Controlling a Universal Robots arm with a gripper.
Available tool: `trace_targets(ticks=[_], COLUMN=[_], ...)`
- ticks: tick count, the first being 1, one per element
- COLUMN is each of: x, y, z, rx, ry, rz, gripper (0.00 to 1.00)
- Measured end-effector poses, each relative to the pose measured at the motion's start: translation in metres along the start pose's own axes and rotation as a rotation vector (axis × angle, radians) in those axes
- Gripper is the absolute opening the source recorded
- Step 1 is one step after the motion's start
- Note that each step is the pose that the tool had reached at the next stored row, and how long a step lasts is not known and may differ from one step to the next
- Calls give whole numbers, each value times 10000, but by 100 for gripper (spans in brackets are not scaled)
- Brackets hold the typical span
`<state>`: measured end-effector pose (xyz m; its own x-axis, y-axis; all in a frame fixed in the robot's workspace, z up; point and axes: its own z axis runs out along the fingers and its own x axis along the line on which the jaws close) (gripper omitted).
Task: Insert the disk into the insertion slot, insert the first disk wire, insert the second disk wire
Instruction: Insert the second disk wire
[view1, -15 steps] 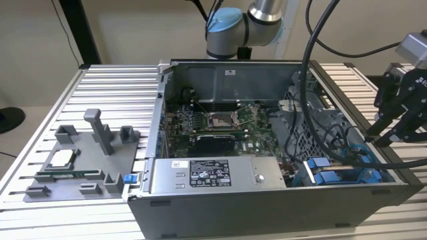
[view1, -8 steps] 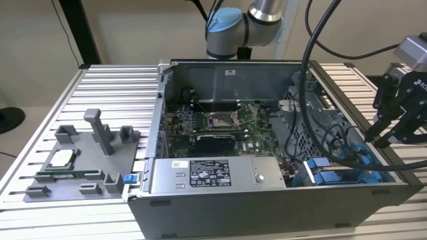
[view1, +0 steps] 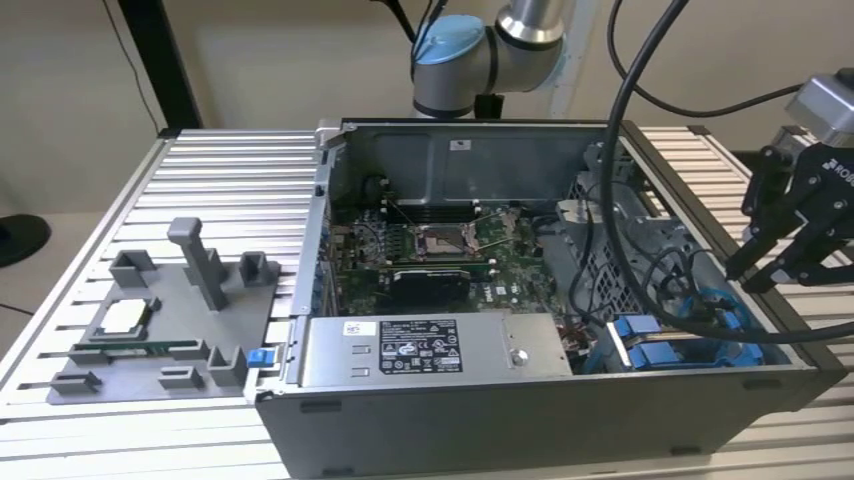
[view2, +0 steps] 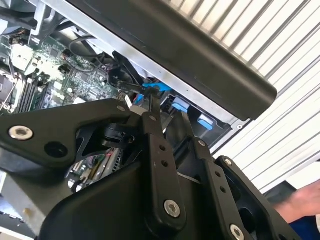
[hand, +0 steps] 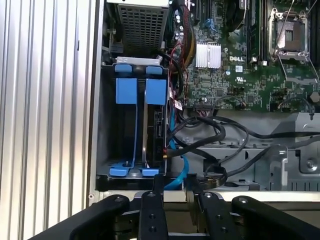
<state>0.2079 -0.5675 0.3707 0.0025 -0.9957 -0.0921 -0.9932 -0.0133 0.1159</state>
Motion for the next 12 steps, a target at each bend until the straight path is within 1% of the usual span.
trace_targets(ticks=[4,7,9,12], x=[-6,-33,-52,-71], y=[4,1,-6,-19], z=[-46,-41,-25,7], rx=[-5,-6,-6,-7], ry=[2,2,-12,-61], rz=[-19,-29,-46,-86], gripper=[100,100,100,100])
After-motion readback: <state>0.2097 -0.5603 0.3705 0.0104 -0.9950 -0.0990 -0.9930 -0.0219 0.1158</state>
